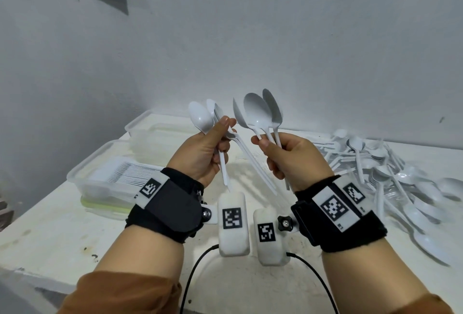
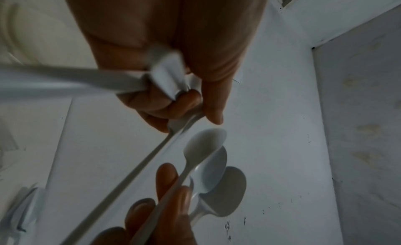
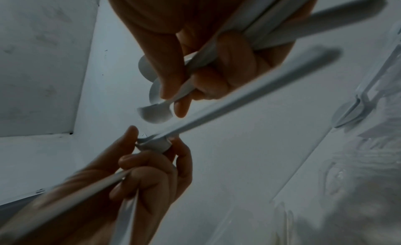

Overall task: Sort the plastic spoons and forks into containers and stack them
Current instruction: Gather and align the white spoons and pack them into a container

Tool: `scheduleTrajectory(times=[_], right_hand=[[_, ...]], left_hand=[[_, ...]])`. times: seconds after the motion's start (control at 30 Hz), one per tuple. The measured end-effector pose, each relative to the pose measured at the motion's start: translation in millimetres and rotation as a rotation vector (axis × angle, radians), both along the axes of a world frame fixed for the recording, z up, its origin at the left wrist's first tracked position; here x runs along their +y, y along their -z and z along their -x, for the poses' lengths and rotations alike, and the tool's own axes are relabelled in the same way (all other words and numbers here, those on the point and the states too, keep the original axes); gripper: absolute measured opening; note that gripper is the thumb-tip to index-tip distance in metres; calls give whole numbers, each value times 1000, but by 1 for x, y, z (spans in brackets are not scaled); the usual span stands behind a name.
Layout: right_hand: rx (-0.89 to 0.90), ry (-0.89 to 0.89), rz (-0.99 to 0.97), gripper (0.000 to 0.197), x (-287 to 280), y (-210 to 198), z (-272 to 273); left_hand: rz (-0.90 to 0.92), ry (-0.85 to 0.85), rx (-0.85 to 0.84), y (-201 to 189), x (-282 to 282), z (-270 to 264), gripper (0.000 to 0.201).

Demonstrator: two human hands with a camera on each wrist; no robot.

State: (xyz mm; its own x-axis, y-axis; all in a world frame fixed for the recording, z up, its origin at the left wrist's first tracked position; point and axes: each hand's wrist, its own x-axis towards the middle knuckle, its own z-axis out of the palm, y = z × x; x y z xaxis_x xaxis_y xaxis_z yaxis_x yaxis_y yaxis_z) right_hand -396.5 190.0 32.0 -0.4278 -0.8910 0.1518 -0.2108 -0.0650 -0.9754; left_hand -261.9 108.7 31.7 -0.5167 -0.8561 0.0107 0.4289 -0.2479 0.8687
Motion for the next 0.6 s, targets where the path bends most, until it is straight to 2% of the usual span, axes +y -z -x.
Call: scheduleTrajectory(times=[0.4,0.6], right_hand=[[-26,-1,6,15,-5,6,-3],[-10,-11,9,18,-5,6,-3]], left_hand=[[126,-27,-92,-2,2,5,28],[133,-64,-25,0,0,6,25]])
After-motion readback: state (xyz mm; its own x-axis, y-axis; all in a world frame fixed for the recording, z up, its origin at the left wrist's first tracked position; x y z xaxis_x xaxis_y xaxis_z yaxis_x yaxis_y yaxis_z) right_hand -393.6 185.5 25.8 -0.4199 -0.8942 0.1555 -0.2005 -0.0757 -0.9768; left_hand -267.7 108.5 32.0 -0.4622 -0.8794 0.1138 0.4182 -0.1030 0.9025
